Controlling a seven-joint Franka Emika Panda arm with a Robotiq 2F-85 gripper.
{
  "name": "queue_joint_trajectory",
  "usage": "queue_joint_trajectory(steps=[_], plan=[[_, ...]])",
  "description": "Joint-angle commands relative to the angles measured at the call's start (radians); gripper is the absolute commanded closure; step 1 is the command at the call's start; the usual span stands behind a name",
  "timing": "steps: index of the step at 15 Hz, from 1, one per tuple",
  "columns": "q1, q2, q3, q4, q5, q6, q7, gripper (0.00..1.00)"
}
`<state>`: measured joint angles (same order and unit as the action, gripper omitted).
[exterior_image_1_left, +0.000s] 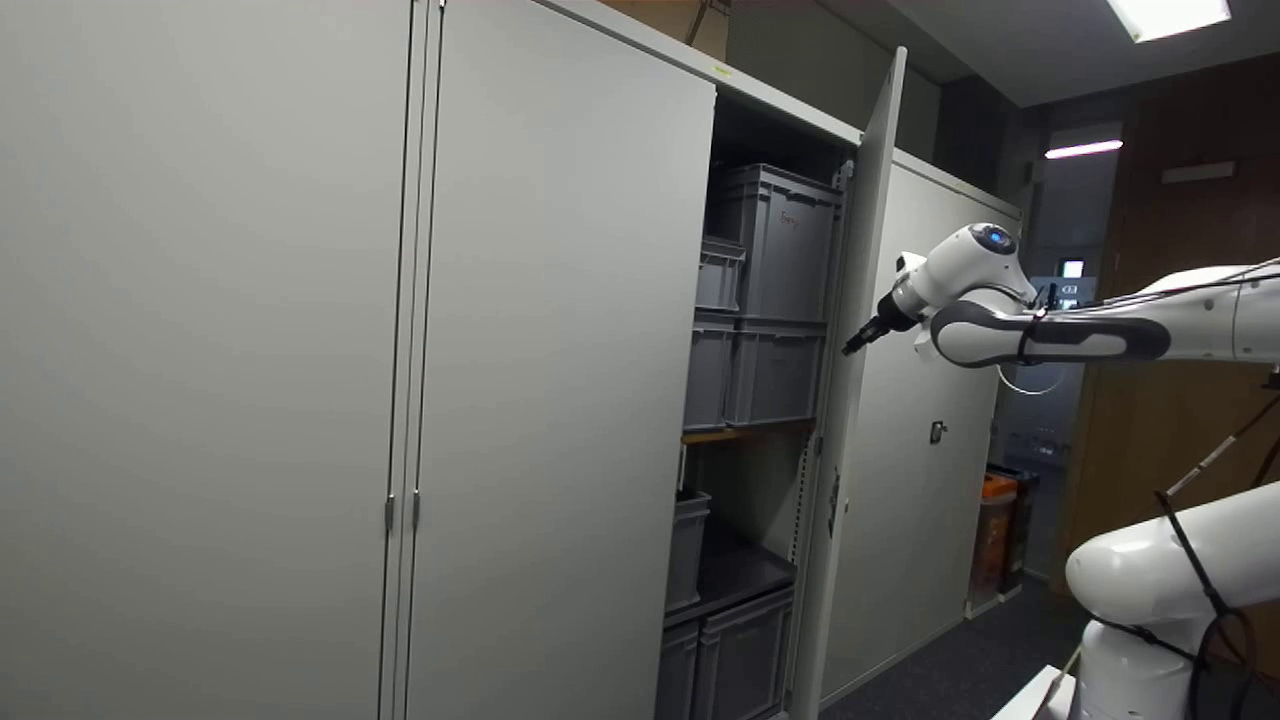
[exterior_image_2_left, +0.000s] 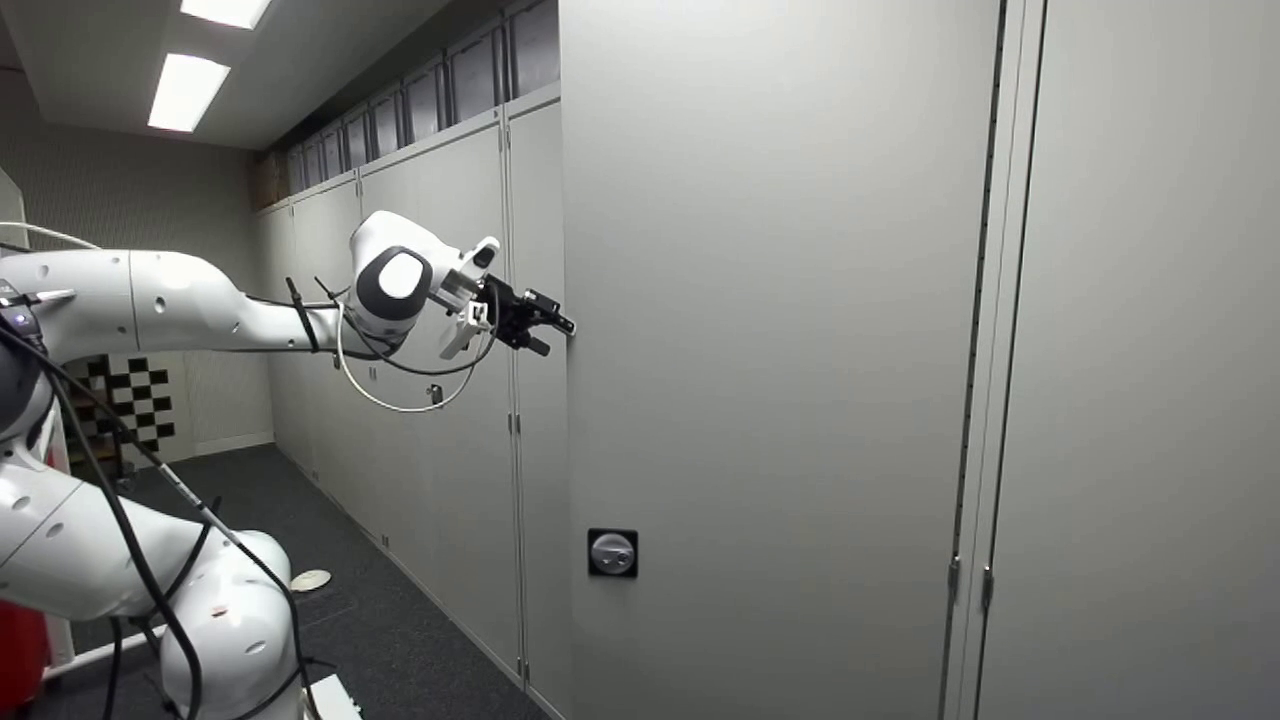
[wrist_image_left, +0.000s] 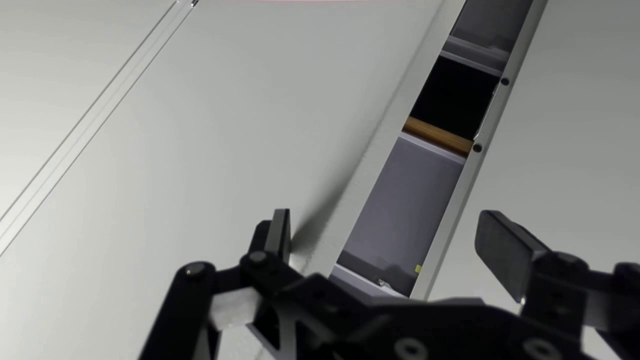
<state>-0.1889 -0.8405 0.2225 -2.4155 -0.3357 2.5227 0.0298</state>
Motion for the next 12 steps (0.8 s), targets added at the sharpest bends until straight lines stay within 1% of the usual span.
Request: queue_joint_trajectory(steps=[1, 8, 12], plan=[[0.032, 0.06, -0.001, 0.086, 0.006, -0.06, 0.019, 0.0], [0.04, 0.109, -0.013, 0.144, -0.003, -0.109, 0.034, 0.0], [0.041, 0.104, -0.025, 0.135, -0.006, -0.108, 0.037, 0.0]])
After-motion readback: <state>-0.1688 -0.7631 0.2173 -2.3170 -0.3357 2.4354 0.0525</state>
